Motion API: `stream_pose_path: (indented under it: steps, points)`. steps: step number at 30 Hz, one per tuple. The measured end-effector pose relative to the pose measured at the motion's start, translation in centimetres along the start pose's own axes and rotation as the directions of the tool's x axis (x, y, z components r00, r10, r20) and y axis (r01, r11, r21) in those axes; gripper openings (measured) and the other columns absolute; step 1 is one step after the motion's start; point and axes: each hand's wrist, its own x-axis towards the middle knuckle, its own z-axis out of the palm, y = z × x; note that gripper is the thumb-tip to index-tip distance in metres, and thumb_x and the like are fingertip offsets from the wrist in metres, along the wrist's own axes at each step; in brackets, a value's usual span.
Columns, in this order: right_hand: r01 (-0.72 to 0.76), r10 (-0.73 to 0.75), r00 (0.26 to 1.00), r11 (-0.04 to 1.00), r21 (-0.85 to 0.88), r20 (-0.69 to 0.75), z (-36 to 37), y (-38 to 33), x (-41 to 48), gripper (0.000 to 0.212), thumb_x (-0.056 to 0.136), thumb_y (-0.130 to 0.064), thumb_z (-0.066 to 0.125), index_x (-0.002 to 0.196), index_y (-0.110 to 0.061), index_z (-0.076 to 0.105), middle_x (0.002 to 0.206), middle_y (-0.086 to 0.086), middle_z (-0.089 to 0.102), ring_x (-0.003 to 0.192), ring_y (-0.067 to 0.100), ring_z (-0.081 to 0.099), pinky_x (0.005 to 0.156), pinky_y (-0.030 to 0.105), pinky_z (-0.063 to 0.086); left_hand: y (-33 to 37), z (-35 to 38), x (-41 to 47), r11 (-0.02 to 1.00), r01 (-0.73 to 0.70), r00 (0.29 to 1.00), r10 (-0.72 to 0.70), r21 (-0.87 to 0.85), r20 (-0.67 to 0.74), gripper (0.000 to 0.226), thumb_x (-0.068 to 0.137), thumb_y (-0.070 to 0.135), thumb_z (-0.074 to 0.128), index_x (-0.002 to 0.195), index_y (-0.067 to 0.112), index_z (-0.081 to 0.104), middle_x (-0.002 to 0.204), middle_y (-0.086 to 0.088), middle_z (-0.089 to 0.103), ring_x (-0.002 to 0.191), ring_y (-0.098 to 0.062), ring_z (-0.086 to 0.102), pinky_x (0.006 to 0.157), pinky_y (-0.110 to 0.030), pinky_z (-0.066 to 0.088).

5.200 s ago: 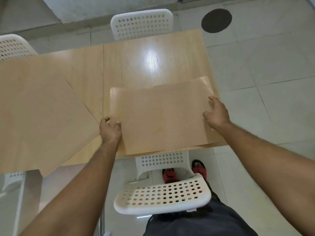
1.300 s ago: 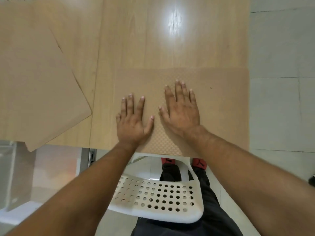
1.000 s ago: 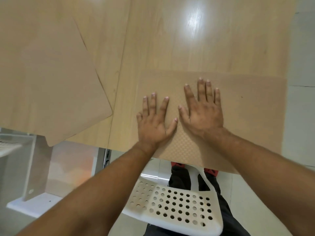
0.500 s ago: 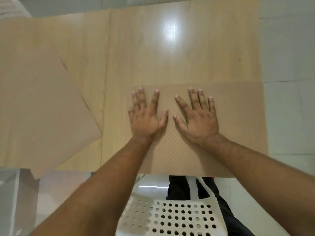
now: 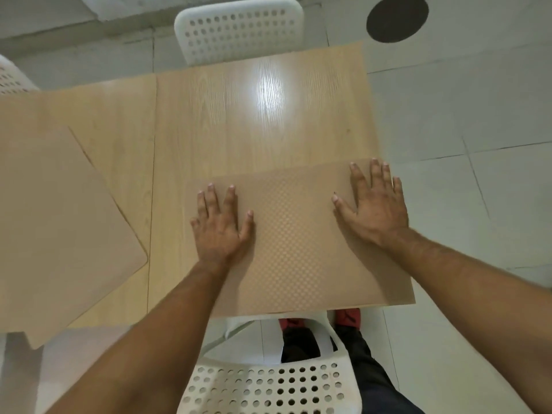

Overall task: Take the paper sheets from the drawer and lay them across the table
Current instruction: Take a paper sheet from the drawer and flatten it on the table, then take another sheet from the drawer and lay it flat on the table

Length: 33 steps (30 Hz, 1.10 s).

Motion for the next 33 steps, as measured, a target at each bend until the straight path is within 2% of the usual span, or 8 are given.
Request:
stream_pose_path:
  steps: [4, 7, 14, 20, 25, 29, 33]
  points:
    - [0.161, -0.161, 0.987, 0.987, 0.003, 0.016, -1.9, -1.4, -2.0, 0.084, 0.091, -0.073, 0.028, 0.159, -0.031, 0.002, 0.167, 0.012, -0.004, 0.154, 0.028, -0.006, 0.124, 0.046, 0.001, 2.8, -1.6, -3.9, 0.998, -0.041, 0.998, 0.039, -0.045, -0.040, 0.079, 0.089, 0.071, 0.019, 0.157, 0.031, 0.017, 0.168, -0.003, 0.005, 0.154, -0.025, 0.002, 0.116, -0.060, 0.018]
    - [0.283, -0.282, 0.957, 0.959, -0.010, 0.064, -2.5, -3.7, -4.5, 0.084, 0.092, -0.070, 0.032, 0.159, -0.032, -0.001, 0.167, 0.010, -0.007, 0.154, 0.027, -0.006, 0.124, 0.045, 0.001, 4.0, -2.3, -7.6, 0.998, -0.038, 0.998, 0.036, -0.045, -0.055, 0.076, 0.090, 0.070, 0.025, 0.153, 0.028, 0.028, 0.165, -0.006, 0.017, 0.152, -0.026, 0.011, 0.114, -0.057, 0.024]
    - [0.504, -0.505, 0.855, 0.863, 0.042, 0.121, -2.0, -11.8, -10.1, 0.082, 0.091, -0.068, 0.037, 0.158, -0.034, 0.003, 0.168, 0.007, -0.003, 0.154, 0.025, -0.005, 0.124, 0.044, 0.003, 1.5, -4.1, -16.2, 0.995, 0.079, 0.983, -0.089, -0.066, -0.159, 0.070, 0.091, 0.067, 0.035, 0.149, 0.028, 0.036, 0.160, -0.002, 0.028, 0.149, -0.024, 0.021, 0.108, -0.053, 0.034]
    - [0.600, -0.602, 0.782, 0.797, 0.065, 0.162, -0.2, -19.7, -15.4, 0.080, 0.092, -0.065, 0.039, 0.158, -0.035, 0.003, 0.168, 0.006, -0.002, 0.155, 0.024, -0.002, 0.123, 0.042, 0.005, -6.1, -6.4, -22.6, 0.973, 0.202, 0.948, -0.223, -0.111, -0.226, 0.068, 0.090, 0.064, 0.036, 0.149, 0.028, 0.037, 0.159, -0.002, 0.031, 0.148, -0.024, 0.022, 0.113, -0.051, 0.032]
    - [0.667, -0.666, 0.722, 0.742, 0.071, 0.184, 2.7, -28.1, -19.4, 0.077, 0.094, -0.059, 0.042, 0.158, -0.032, 0.009, 0.168, 0.007, 0.004, 0.154, 0.025, 0.004, 0.122, 0.041, 0.009, -14.9, -7.1, -26.7, 0.947, 0.296, 0.911, -0.319, -0.124, -0.260, 0.067, 0.090, 0.065, 0.037, 0.145, 0.027, 0.040, 0.154, -0.003, 0.036, 0.143, -0.025, 0.030, 0.104, -0.047, 0.041]
    - [0.656, -0.651, 0.731, 0.753, 0.056, 0.205, 6.0, -36.1, -22.5, 0.076, 0.095, -0.057, 0.044, 0.158, -0.030, 0.013, 0.167, 0.009, 0.008, 0.154, 0.027, 0.008, 0.122, 0.042, 0.015, -22.9, -6.8, -29.4, 0.960, 0.251, 0.922, -0.277, -0.128, -0.272, 0.065, 0.089, 0.062, 0.041, 0.143, 0.025, 0.044, 0.153, -0.005, 0.039, 0.142, -0.027, 0.034, 0.100, -0.048, 0.042]
    - [0.634, -0.624, 0.750, 0.773, 0.033, 0.220, 7.9, -42.6, -25.0, 0.075, 0.094, -0.054, 0.049, 0.157, -0.025, 0.020, 0.164, 0.014, 0.018, 0.151, 0.030, 0.019, 0.119, 0.042, 0.023, -29.9, -7.8, -31.7, 0.960, 0.251, 0.937, -0.273, -0.123, -0.219, 0.065, 0.090, 0.059, 0.041, 0.146, 0.025, 0.040, 0.155, -0.005, 0.036, 0.144, -0.026, 0.029, 0.102, -0.050, 0.042]
